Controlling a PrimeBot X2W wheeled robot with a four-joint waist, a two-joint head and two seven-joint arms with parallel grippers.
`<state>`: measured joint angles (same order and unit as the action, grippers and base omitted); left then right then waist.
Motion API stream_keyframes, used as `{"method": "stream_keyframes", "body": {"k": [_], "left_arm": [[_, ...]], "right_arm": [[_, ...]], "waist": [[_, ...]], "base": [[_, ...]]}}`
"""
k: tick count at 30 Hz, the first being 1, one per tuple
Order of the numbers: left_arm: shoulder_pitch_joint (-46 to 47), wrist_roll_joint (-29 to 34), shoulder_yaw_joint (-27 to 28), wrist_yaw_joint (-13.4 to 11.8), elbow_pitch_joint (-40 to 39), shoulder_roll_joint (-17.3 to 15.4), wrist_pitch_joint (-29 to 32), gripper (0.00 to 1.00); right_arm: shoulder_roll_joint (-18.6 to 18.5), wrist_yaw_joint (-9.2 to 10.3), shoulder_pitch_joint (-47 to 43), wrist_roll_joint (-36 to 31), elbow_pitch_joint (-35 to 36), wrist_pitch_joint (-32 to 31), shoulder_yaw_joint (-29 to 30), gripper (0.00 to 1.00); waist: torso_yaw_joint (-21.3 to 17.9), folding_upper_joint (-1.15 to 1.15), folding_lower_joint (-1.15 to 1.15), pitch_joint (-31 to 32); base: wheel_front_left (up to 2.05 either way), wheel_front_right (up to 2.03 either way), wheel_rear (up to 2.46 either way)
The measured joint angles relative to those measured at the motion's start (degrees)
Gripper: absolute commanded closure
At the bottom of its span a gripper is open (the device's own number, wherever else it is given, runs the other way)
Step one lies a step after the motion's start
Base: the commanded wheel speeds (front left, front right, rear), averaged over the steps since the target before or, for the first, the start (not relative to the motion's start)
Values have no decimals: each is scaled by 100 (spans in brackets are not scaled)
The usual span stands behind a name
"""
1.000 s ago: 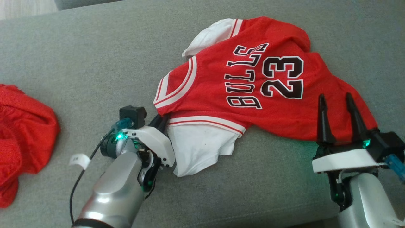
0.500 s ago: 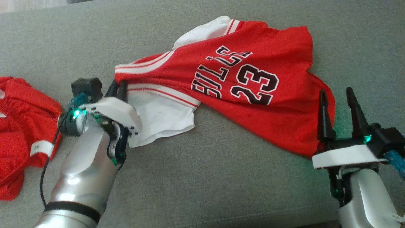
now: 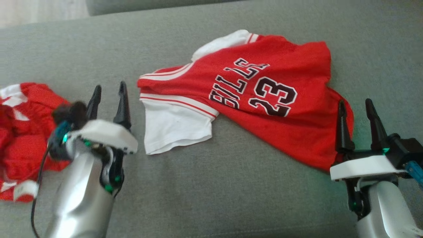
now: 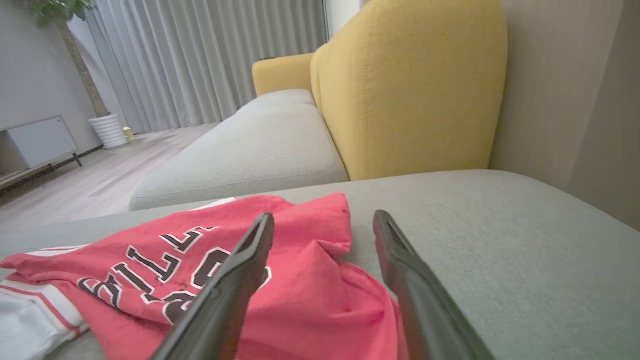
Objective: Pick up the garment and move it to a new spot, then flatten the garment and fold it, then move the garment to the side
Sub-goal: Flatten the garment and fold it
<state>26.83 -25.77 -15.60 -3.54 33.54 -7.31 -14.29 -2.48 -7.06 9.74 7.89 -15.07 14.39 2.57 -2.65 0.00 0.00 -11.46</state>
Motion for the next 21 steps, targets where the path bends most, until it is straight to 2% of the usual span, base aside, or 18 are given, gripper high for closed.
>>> {"method": "stream_keyframes", "body": {"k": [4, 10, 18, 21], "left_arm": [[-813, 171, 330, 3, -808, 76, -1, 0], [-1832, 411, 364, 158, -1414, 337, -1, 0], [-2012, 517, 380, 214, -1464, 421, -1, 0], [-1914, 560, 226, 319, -1017, 430, 20, 0]], "right_arm": [[-1, 0, -118, 0, 1, 0, 0, 0], [0, 0, -392, -8, -35, 0, -26, 0], [0, 0, -394, -34, -24, 0, -148, 0], [0, 0, -393, -34, -4, 0, -179, 0]], "waist": [[173, 0, 0, 226], [407, 0, 0, 546], [432, 0, 0, 592], [368, 0, 0, 530]], "base": [[0, 0, 0], [0, 0, 0], [0, 0, 0], [0, 0, 0]]}}
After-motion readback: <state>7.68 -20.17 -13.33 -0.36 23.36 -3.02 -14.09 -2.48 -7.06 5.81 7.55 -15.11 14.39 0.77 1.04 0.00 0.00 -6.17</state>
